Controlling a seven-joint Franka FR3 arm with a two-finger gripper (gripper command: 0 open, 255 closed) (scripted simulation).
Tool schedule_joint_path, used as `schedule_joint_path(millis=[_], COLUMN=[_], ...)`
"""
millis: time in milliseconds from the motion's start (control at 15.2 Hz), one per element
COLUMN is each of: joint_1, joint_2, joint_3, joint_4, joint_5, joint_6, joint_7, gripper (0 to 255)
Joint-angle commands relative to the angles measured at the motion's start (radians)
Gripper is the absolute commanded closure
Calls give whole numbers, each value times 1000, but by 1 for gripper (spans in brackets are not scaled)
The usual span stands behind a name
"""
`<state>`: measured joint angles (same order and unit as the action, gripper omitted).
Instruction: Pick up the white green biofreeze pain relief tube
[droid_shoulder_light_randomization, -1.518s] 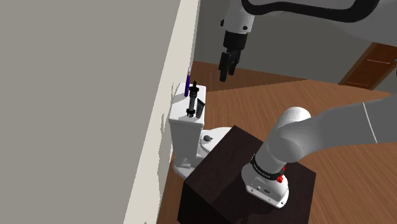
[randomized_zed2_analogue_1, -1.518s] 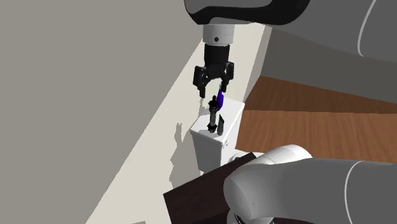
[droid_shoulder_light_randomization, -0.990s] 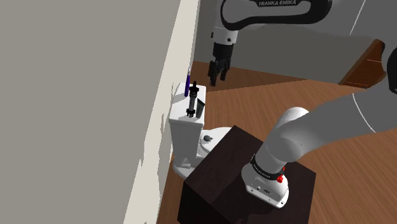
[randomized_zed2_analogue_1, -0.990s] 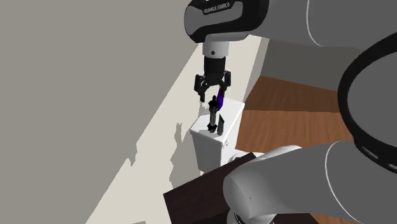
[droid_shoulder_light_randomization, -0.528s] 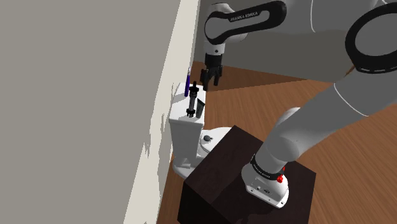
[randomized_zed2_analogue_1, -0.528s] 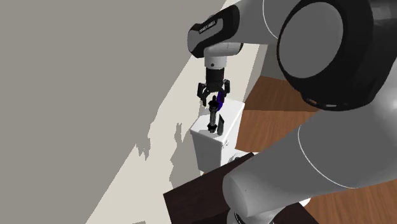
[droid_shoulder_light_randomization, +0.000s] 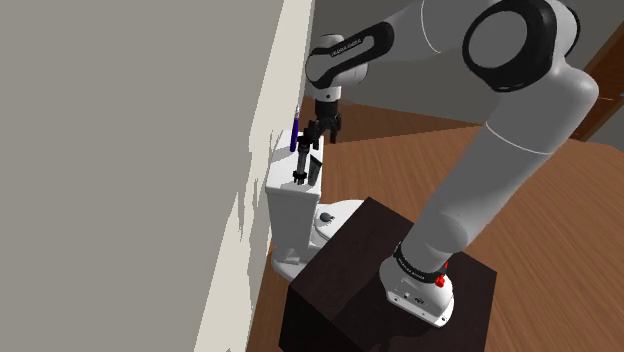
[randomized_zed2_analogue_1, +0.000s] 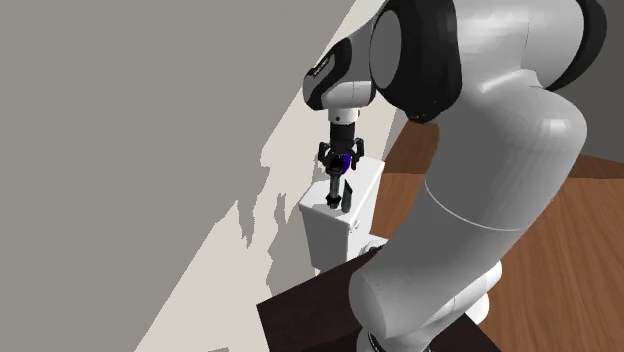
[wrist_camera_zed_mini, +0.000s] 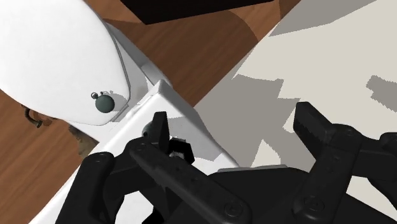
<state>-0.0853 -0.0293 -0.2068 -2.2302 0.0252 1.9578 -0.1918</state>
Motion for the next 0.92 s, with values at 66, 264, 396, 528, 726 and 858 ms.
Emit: schedule_joint_path(millis=[66, 264, 396, 528, 726, 858], joint_1=[-13, -33, -47, -64, -91, -106], joint_2=[119, 235, 312, 390, 506, 561], joint_3=[-13, -25, -31, -35, -39, -40], joint_4=[63, 130, 180, 234, 323, 369], joint_5=[18, 39, 53, 68, 89, 99], joint_6=[35, 62, 74, 83, 89, 88], joint_7=[-4, -13, -19, -23, -27, -28], gripper=[0, 0, 0, 0, 0, 0])
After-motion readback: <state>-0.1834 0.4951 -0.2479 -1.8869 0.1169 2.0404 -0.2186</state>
